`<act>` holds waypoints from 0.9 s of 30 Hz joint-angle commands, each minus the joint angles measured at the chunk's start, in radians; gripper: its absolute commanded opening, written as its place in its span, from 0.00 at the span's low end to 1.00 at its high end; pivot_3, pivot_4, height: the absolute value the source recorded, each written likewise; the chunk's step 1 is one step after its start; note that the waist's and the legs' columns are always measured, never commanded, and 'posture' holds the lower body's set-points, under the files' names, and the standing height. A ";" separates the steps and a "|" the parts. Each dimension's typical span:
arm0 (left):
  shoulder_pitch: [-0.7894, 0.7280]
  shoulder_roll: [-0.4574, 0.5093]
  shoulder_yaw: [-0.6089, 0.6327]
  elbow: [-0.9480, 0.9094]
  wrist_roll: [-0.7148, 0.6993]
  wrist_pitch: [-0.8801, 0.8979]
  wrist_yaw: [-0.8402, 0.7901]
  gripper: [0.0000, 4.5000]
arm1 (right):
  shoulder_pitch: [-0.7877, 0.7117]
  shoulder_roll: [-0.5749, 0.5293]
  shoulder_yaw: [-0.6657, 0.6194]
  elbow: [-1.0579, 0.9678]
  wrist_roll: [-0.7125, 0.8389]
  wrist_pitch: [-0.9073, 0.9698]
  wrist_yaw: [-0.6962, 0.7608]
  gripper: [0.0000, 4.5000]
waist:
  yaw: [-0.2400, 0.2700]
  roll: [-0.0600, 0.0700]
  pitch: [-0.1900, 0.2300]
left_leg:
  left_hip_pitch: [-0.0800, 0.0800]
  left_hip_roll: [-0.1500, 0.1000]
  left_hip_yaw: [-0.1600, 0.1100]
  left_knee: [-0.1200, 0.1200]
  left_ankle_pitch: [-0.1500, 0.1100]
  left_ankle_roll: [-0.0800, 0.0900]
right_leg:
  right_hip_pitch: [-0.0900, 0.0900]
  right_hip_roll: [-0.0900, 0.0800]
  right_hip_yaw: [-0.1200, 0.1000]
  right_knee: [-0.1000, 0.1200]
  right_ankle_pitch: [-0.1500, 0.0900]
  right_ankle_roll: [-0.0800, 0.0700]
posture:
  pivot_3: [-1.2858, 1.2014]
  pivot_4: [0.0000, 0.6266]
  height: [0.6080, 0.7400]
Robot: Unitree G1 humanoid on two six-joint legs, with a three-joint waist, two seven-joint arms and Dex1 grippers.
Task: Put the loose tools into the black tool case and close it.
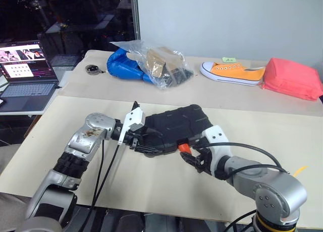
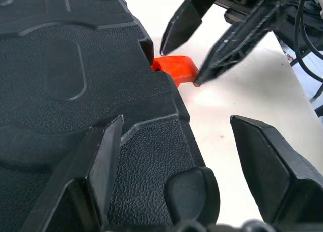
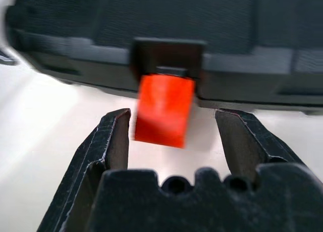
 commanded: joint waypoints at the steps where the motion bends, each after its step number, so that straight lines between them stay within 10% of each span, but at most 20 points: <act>1: 0.004 -0.007 0.010 -0.010 0.009 -0.014 0.004 0.81 | -0.025 -0.002 0.002 -0.003 0.015 0.007 -0.024 0.53 | -0.001 0.000 0.000 | 0.000 0.000 0.000 0.000 0.000 0.000 | 0.000 0.000 0.000 0.000 0.000 0.000 | 0.52 0.24 1.00; 4: 0.008 -0.010 0.014 -0.013 0.008 -0.012 0.010 0.81 | -0.030 -0.017 0.022 0.006 0.037 0.007 -0.025 0.36 | -0.002 0.000 0.000 | 0.000 0.000 0.000 0.000 0.000 0.000 | 0.000 0.000 0.000 0.000 0.000 0.000 | 0.52 0.24 1.00; 27: 0.036 -0.024 0.003 -0.022 0.013 0.012 0.036 0.81 | -0.020 0.152 0.007 -0.024 0.013 -0.001 -0.118 0.36 | -0.021 0.000 0.000 | 0.001 0.002 -0.003 0.001 0.000 0.000 | 0.000 0.004 0.002 0.002 0.000 0.000 | 0.52 0.24 1.00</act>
